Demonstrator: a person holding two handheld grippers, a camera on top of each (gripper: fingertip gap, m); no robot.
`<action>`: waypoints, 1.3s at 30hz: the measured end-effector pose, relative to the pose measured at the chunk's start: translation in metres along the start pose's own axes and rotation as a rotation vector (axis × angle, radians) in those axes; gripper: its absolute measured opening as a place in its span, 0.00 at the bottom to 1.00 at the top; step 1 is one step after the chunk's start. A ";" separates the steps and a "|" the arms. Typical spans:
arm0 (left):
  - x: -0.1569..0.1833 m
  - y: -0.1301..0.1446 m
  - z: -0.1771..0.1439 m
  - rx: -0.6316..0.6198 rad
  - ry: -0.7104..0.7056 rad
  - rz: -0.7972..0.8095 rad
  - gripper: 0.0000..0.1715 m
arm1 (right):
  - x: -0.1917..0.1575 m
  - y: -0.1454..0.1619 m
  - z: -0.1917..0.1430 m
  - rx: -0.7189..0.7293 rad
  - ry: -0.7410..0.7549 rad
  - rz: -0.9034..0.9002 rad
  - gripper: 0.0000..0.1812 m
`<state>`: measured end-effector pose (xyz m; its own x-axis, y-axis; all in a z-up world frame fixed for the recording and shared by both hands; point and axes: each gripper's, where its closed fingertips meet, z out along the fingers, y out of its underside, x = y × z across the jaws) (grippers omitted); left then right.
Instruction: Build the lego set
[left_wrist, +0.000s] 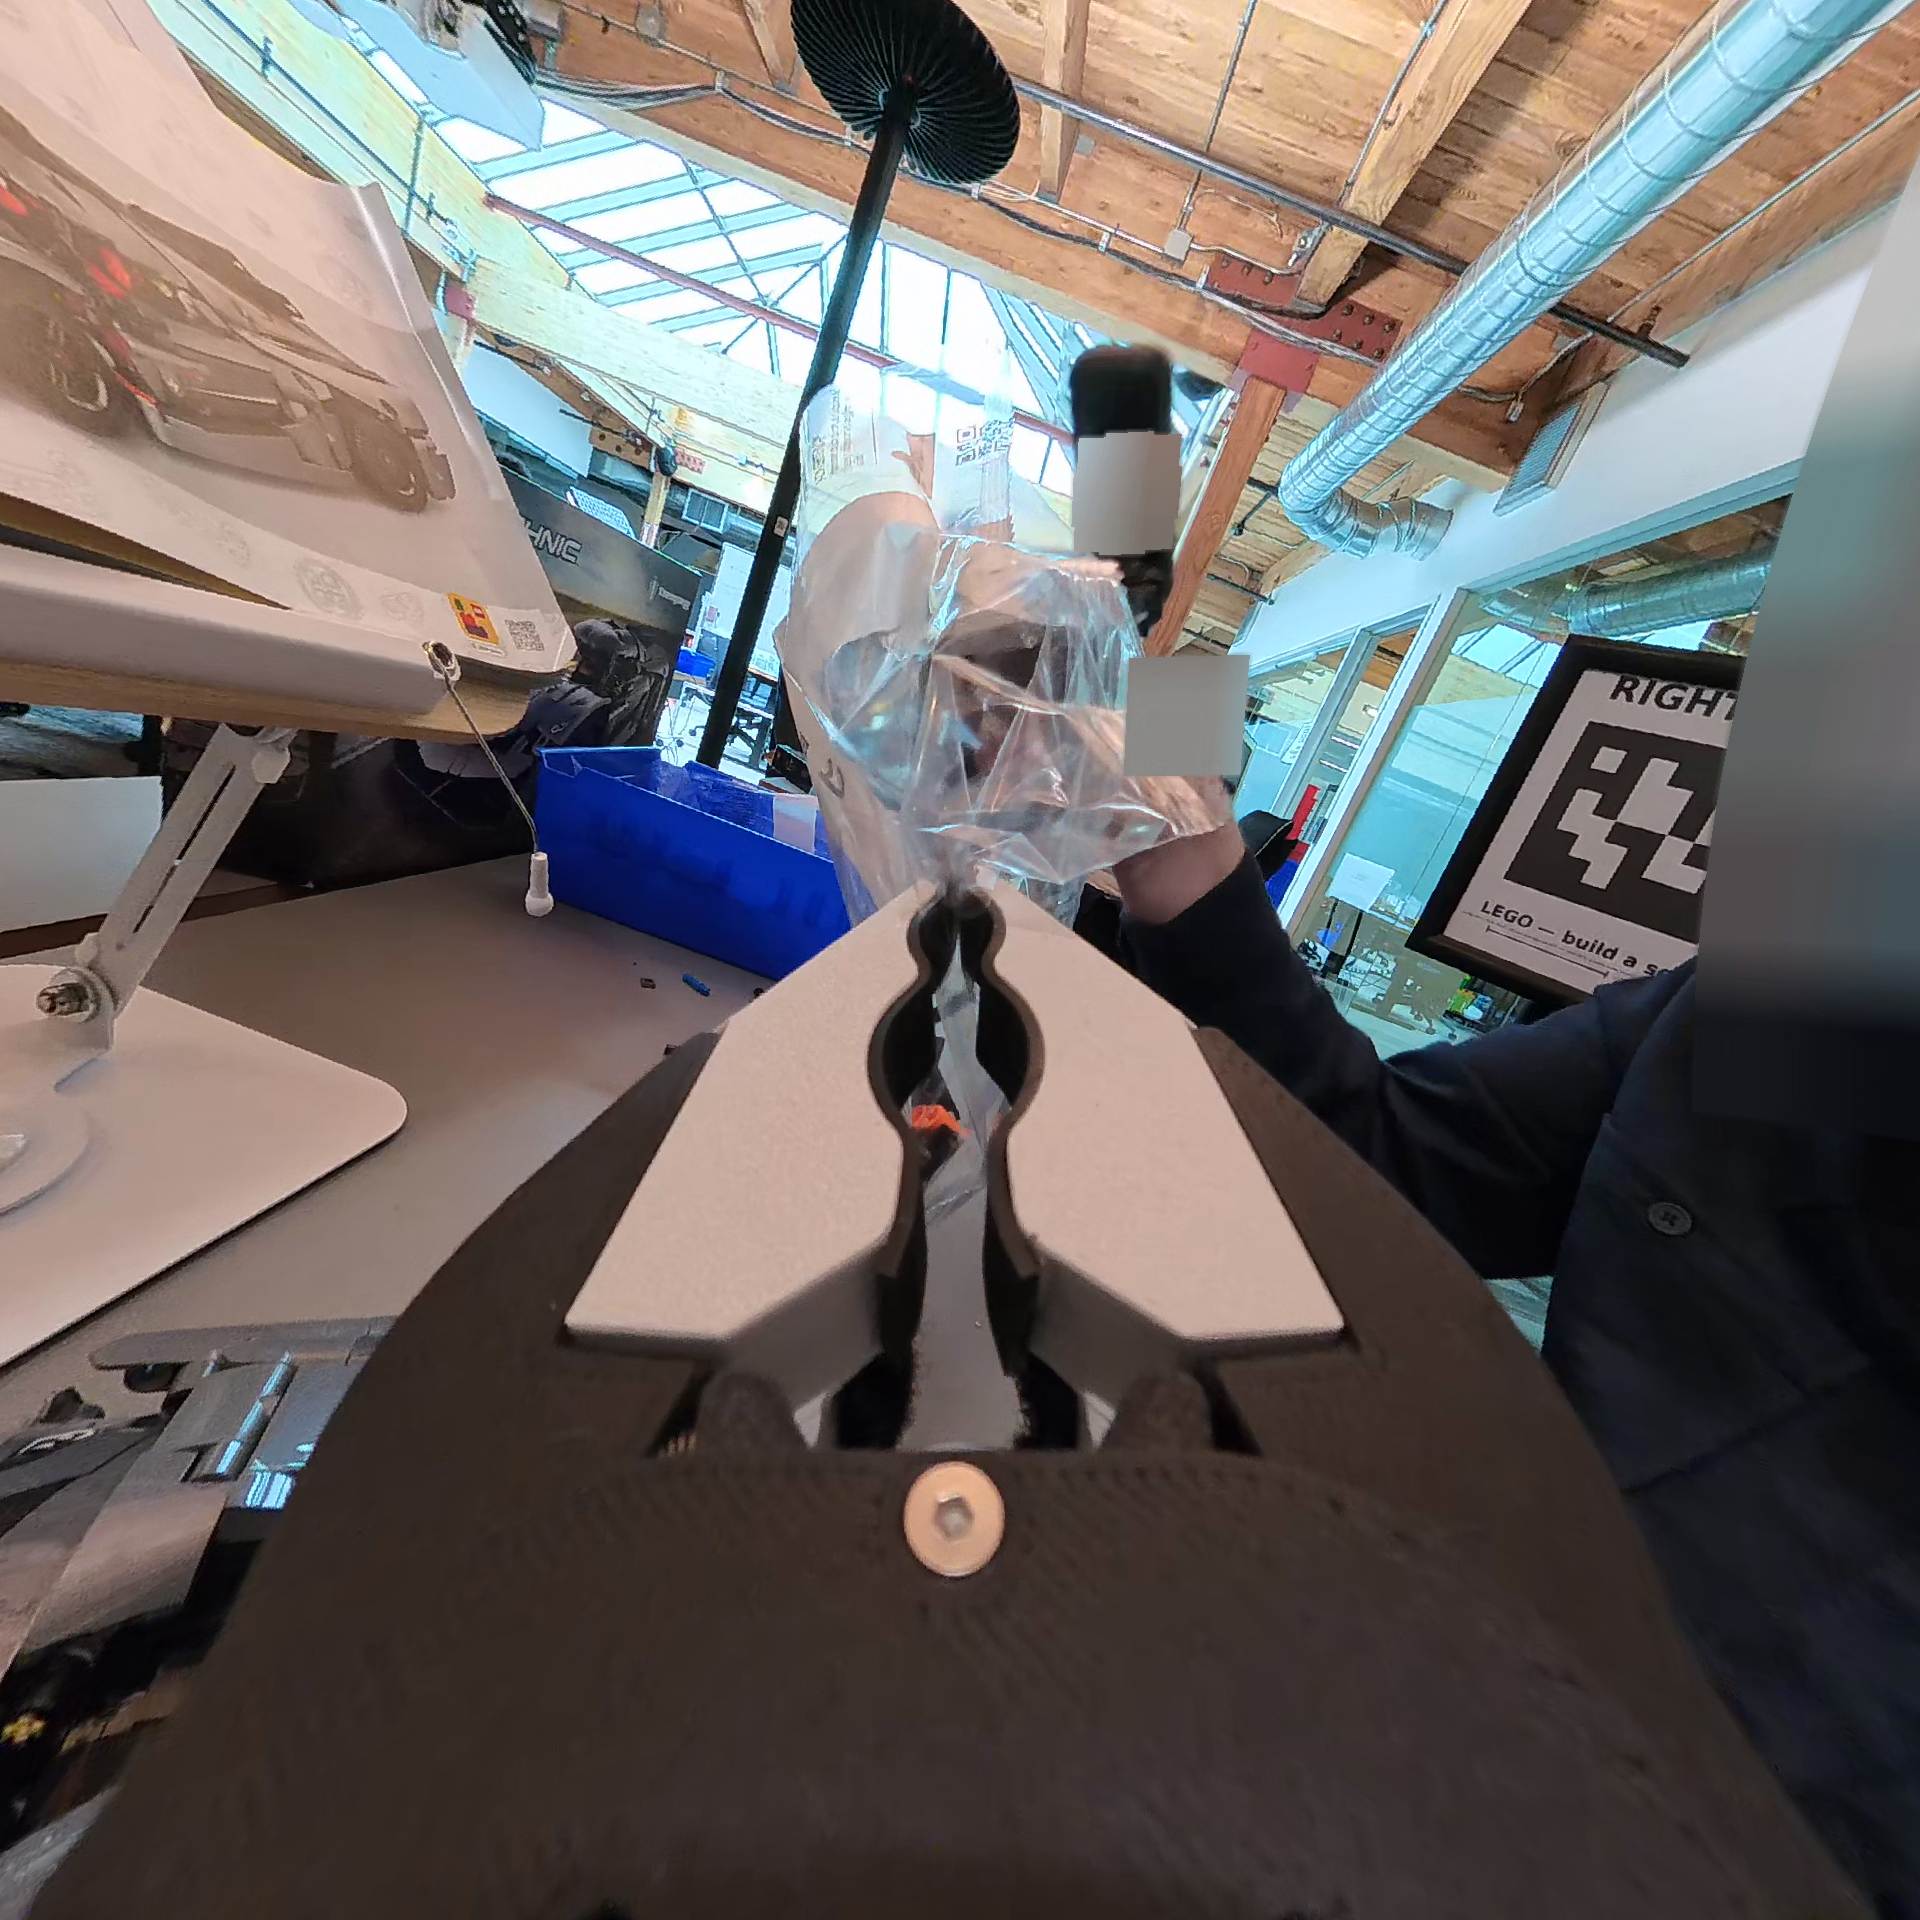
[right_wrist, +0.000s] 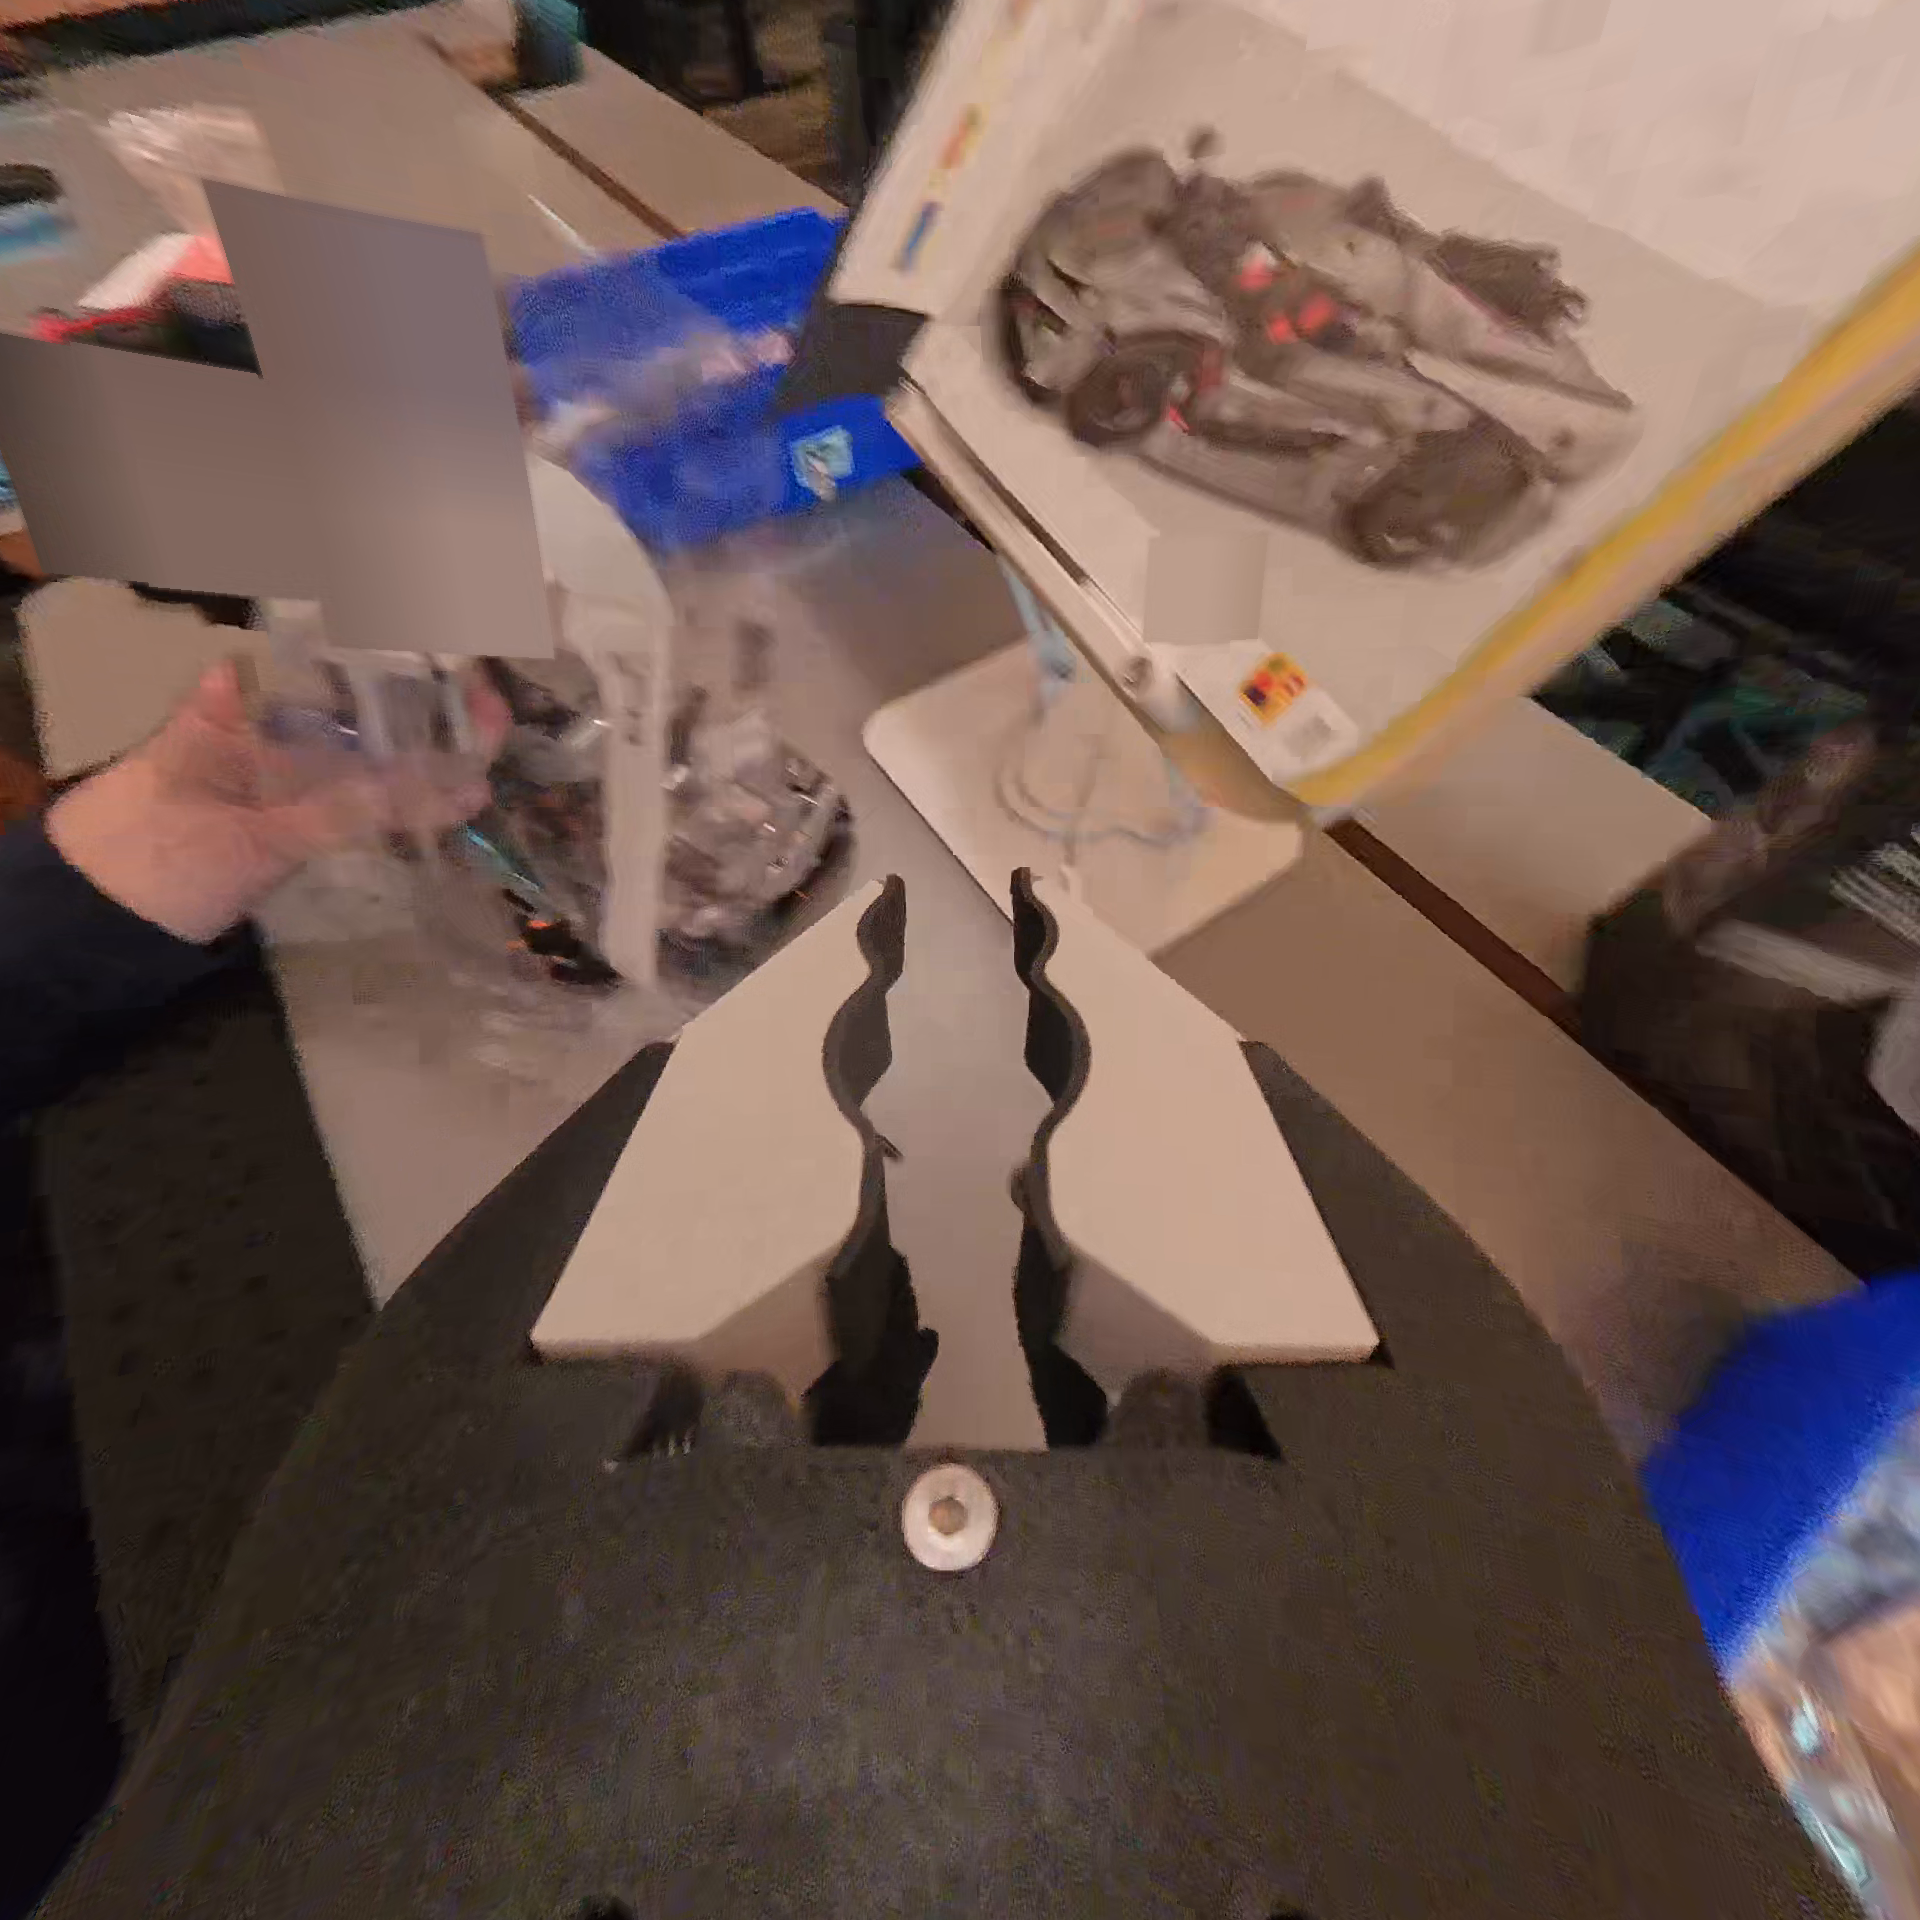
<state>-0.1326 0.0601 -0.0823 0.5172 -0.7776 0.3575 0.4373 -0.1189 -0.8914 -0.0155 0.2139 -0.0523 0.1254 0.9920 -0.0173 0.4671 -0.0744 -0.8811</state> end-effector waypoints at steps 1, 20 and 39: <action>0.000 -0.001 -0.001 0.004 0.000 0.000 0.00 | 0.017 0.021 0.003 -0.072 0.058 0.028 0.10; 0.001 -0.002 -0.002 0.008 -0.003 0.005 0.00 | 0.077 0.213 0.077 -0.675 0.151 0.155 0.01; -0.001 0.006 0.003 -0.031 -0.011 0.012 0.00 | -0.072 -0.005 0.031 -0.062 -0.211 -0.151 0.13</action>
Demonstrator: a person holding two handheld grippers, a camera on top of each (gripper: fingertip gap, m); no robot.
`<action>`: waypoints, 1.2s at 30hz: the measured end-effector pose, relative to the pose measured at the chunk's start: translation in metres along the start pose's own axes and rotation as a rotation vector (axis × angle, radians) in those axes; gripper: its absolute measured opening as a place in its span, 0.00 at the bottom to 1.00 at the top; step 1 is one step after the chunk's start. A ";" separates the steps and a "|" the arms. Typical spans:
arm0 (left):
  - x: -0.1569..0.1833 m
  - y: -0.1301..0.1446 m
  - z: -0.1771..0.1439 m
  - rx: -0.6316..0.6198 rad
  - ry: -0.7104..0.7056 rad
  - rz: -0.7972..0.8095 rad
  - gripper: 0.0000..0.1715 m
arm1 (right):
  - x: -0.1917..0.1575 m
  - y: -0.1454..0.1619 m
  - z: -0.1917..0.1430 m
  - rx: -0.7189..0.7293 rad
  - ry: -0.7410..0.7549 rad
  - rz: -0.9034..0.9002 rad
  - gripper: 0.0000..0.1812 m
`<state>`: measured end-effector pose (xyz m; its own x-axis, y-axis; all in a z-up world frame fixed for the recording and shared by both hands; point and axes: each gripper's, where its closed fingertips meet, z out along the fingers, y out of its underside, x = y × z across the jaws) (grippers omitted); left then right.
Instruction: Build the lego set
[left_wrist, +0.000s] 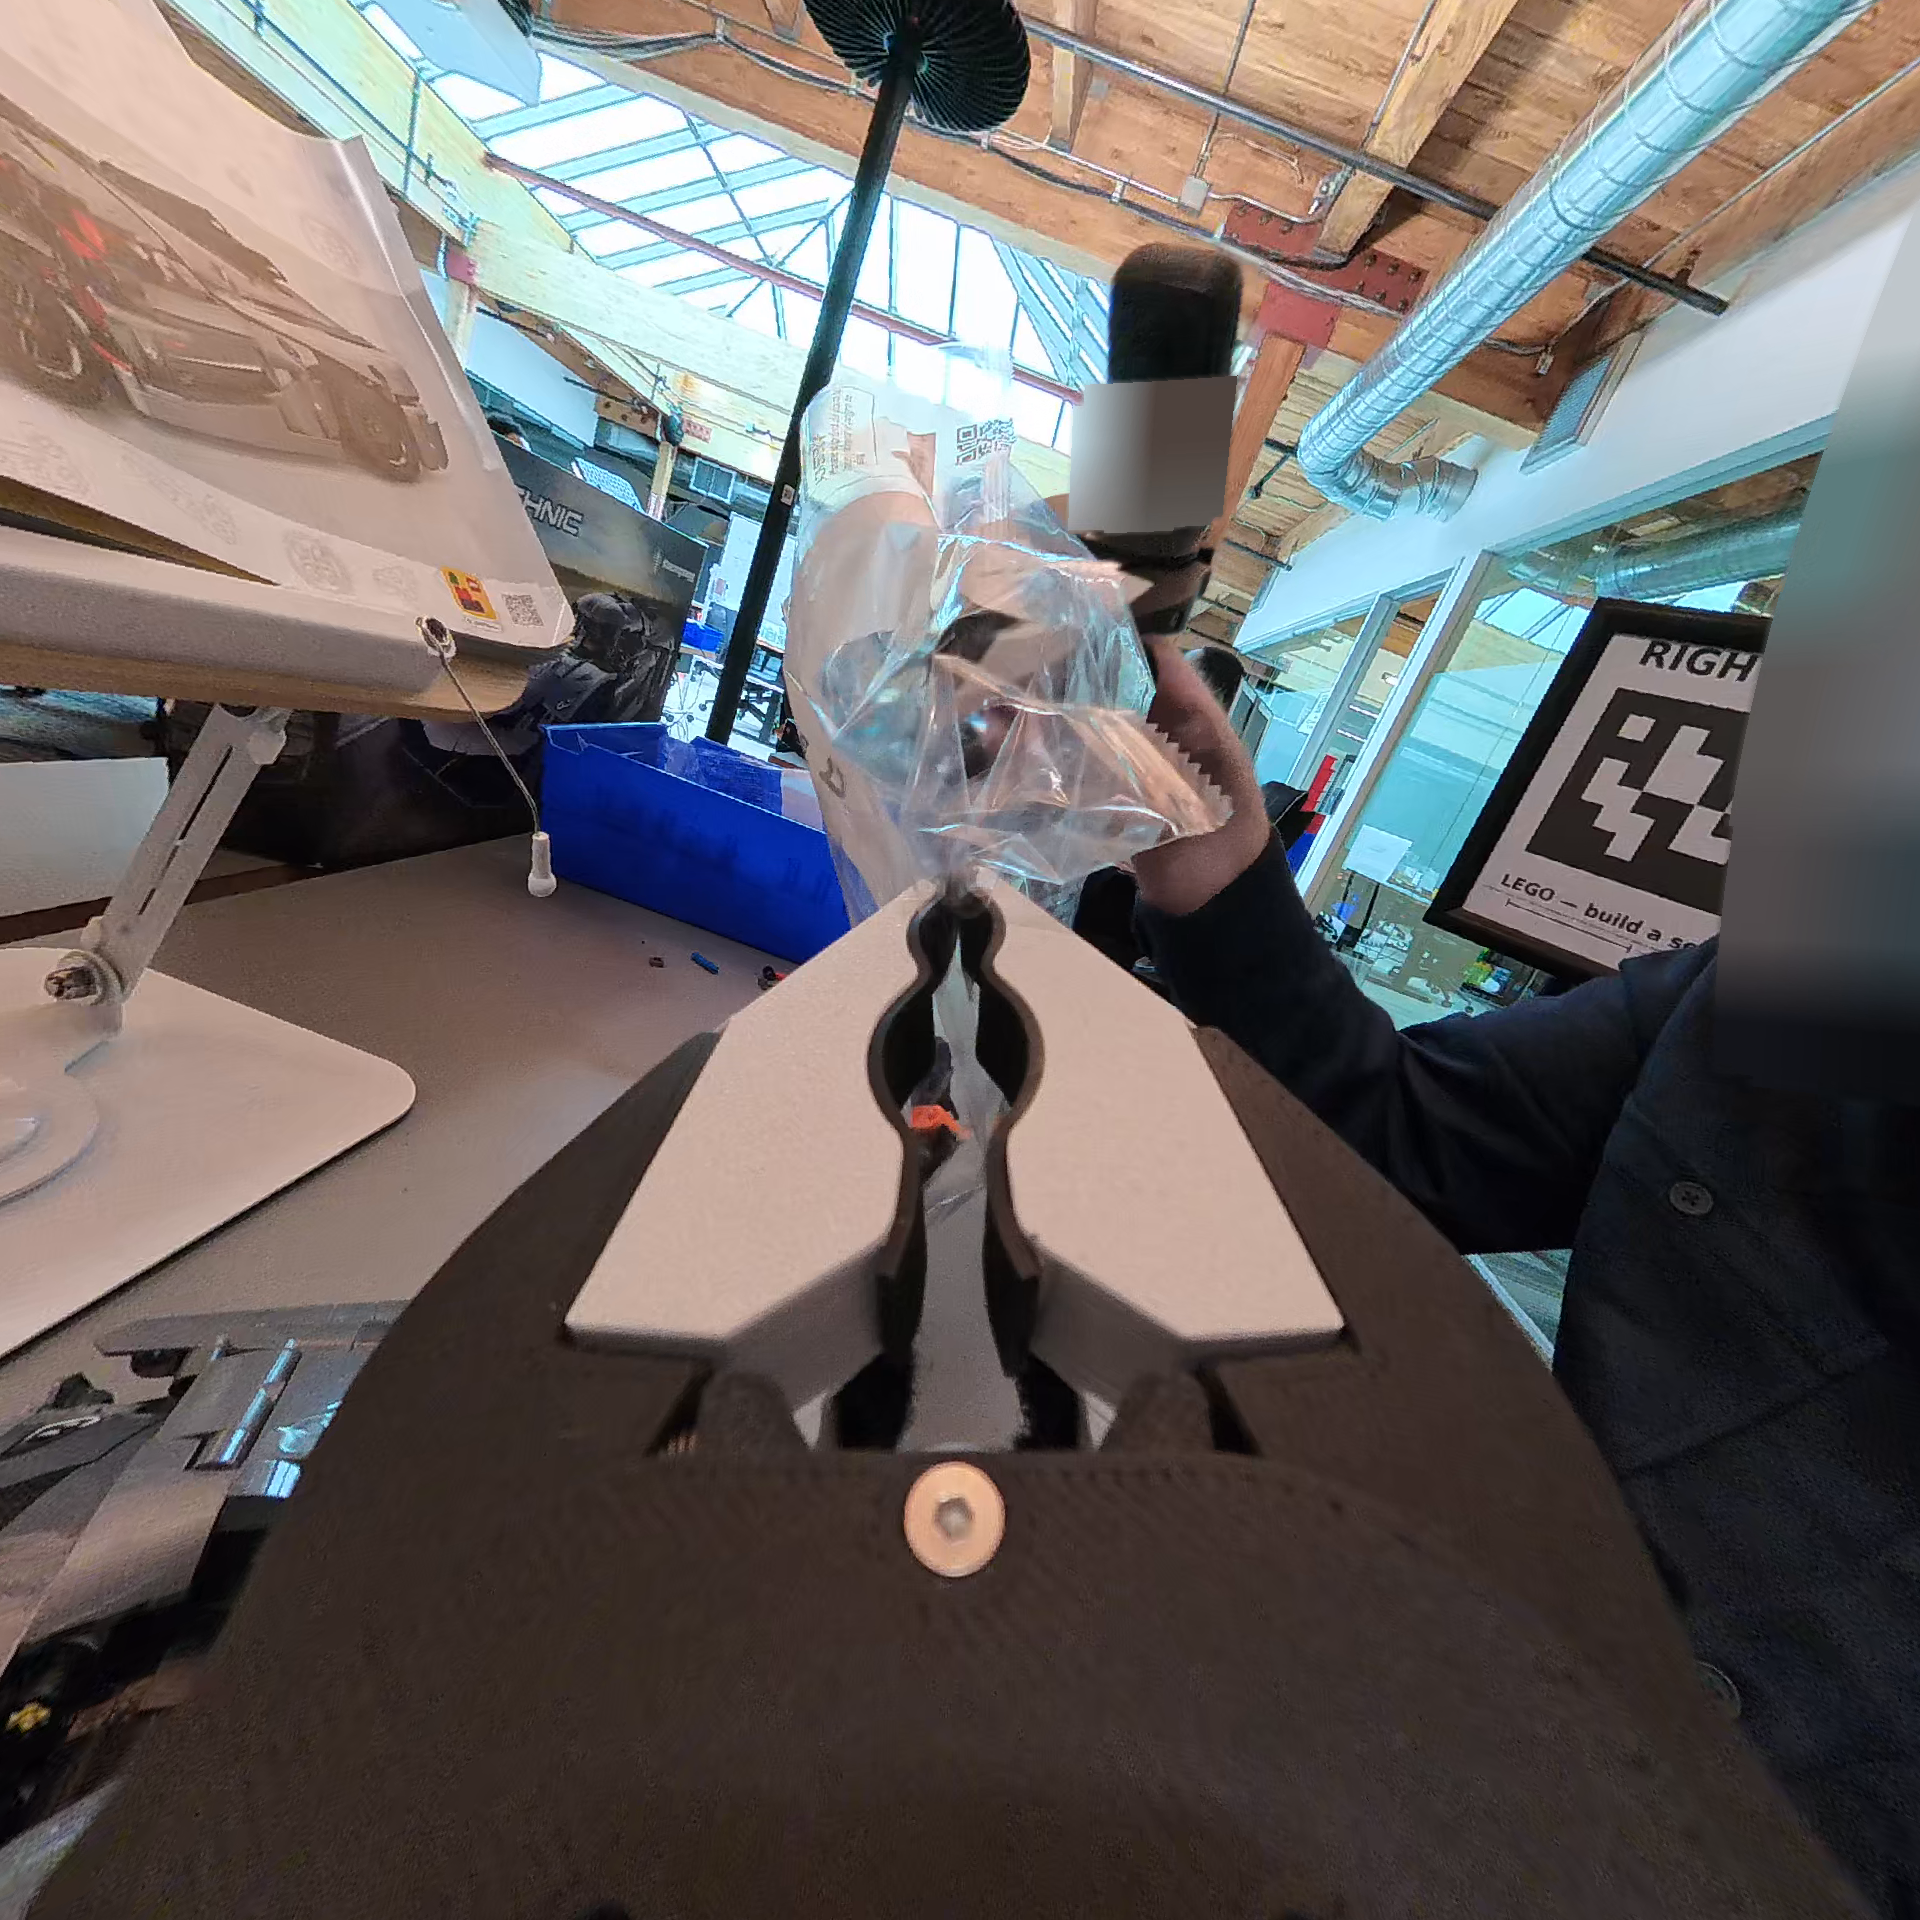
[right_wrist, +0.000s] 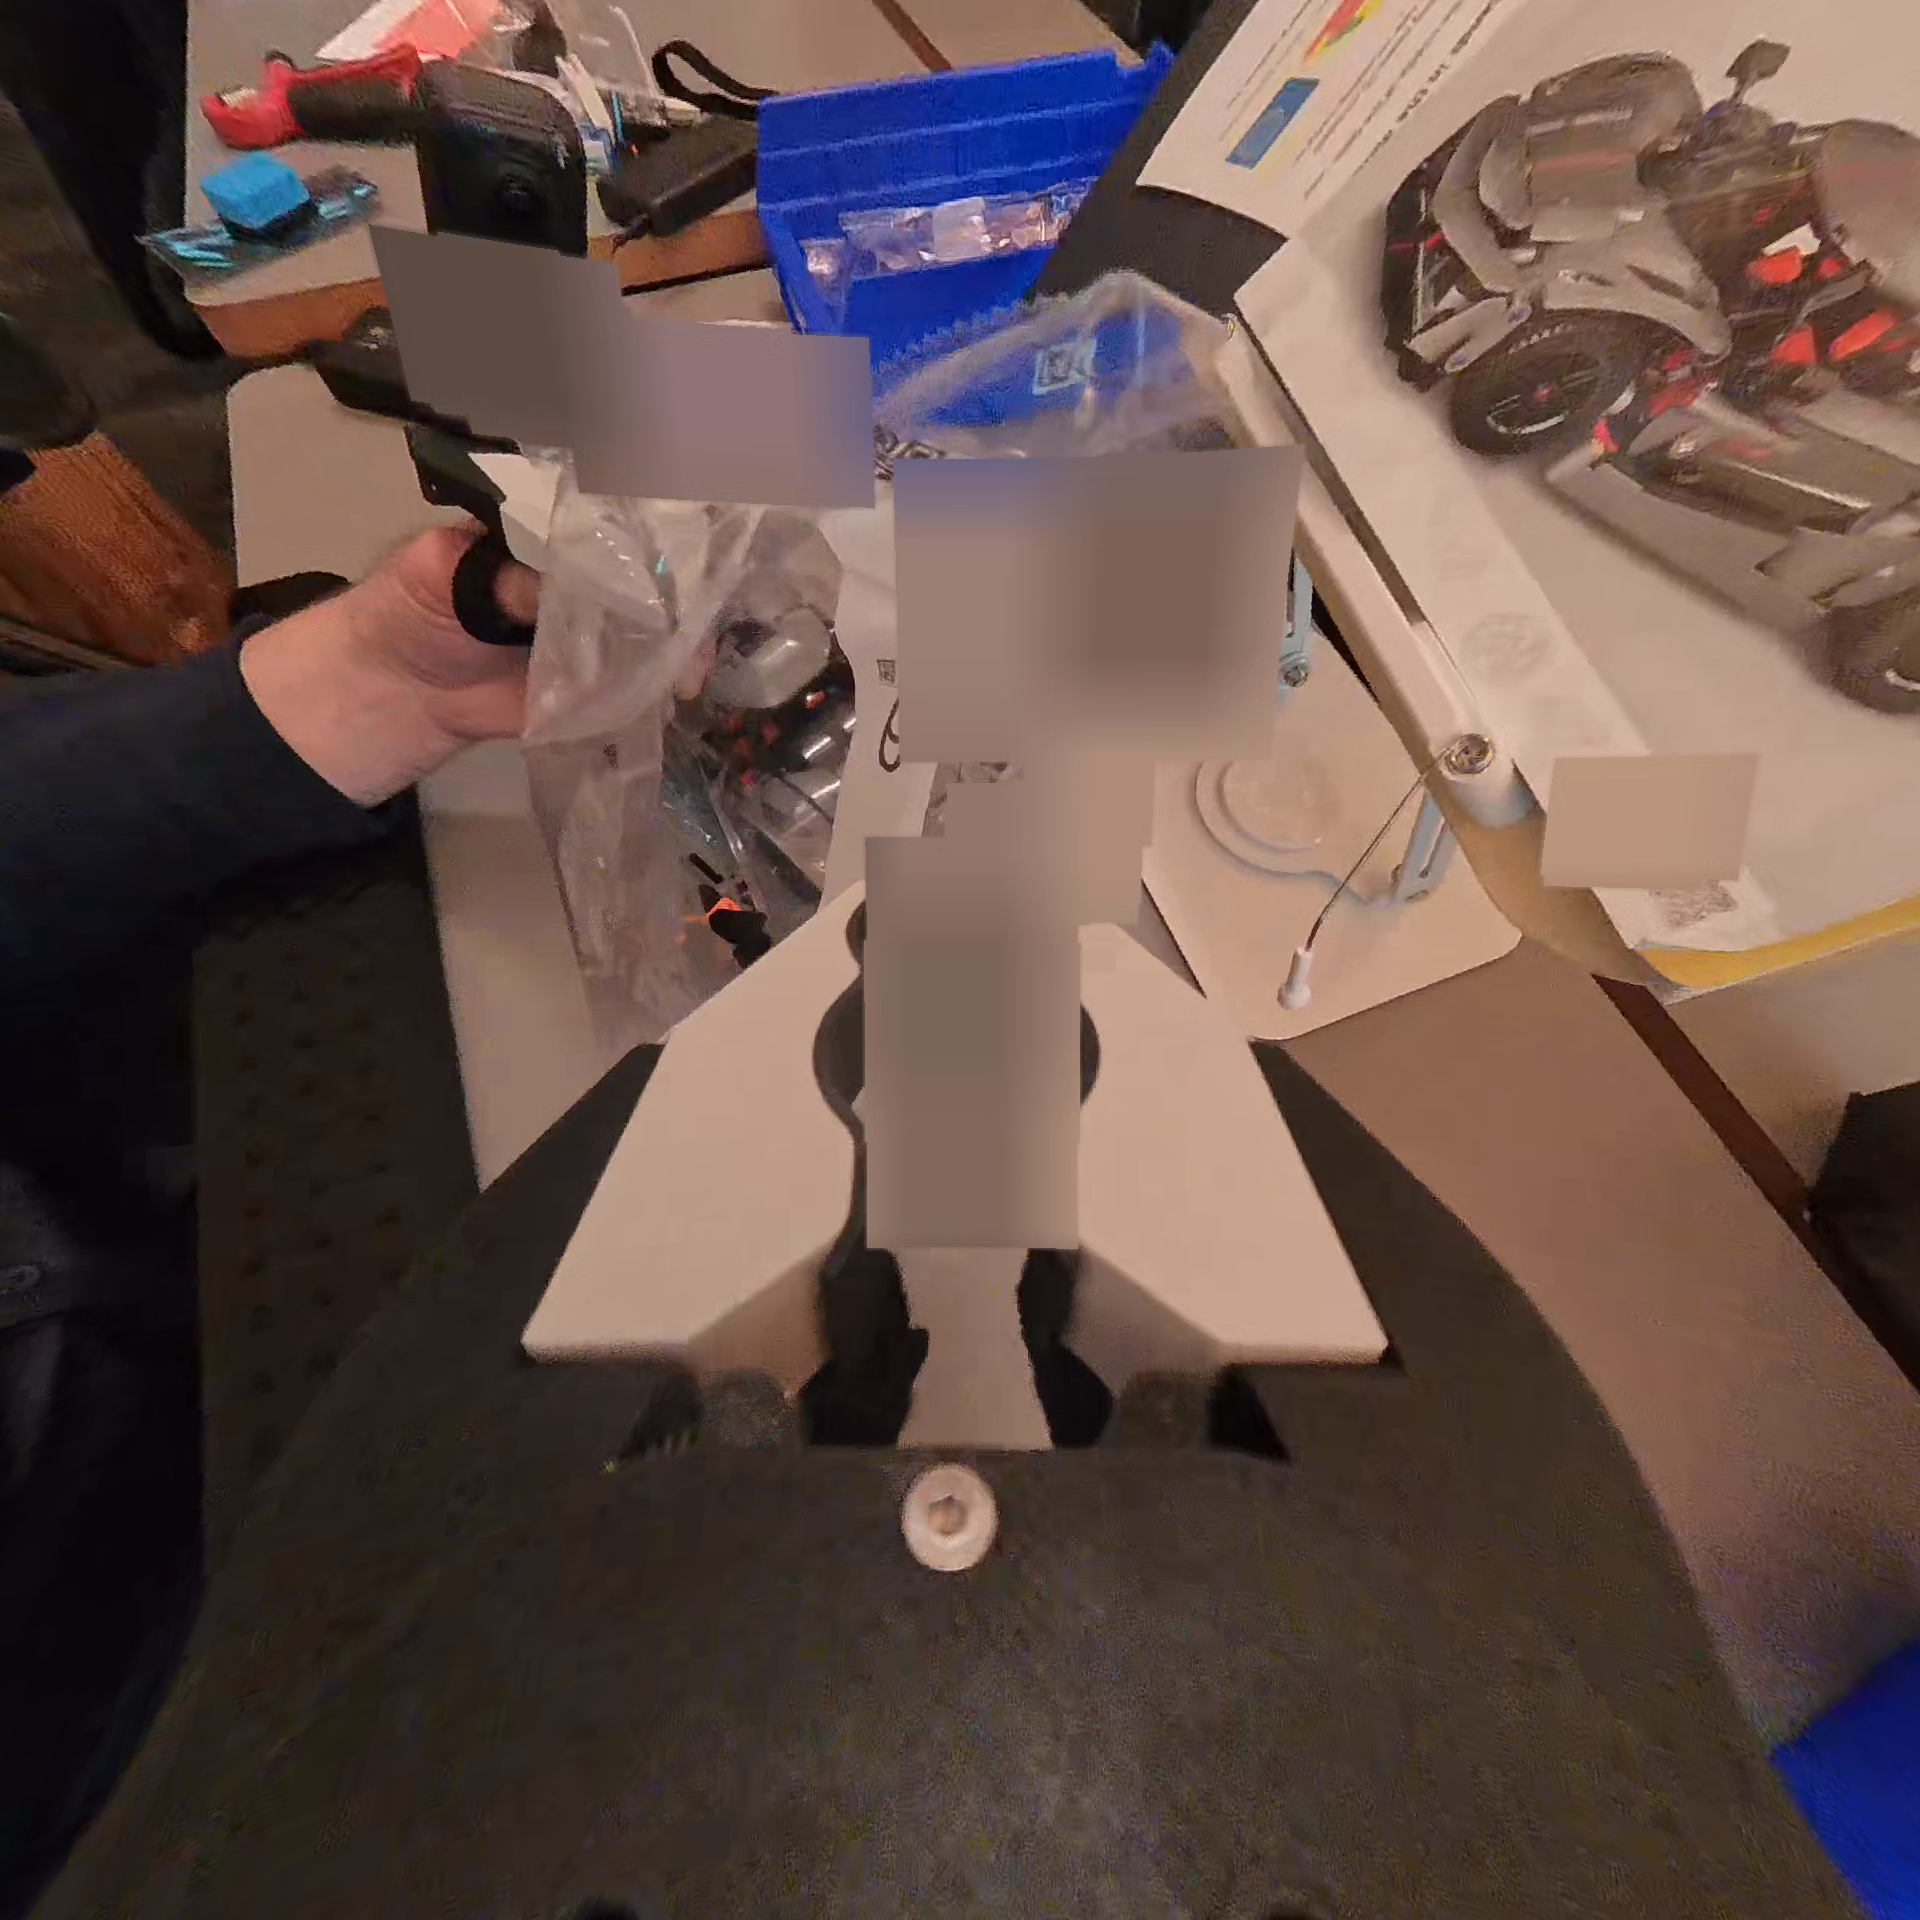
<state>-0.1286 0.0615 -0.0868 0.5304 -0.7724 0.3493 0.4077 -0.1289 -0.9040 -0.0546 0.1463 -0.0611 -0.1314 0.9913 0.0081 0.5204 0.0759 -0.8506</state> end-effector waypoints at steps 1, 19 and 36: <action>0.000 0.000 0.000 0.002 0.000 0.000 0.00 | 0.002 -0.001 -0.001 0.023 0.004 0.006 0.14; -0.002 -0.005 -0.005 0.023 -0.015 0.003 0.00 | 0.082 0.206 0.065 -0.565 0.137 0.191 0.15; 0.000 -0.004 -0.002 0.016 -0.003 -0.001 0.00 | 0.072 0.071 -0.009 -0.066 0.153 0.144 0.11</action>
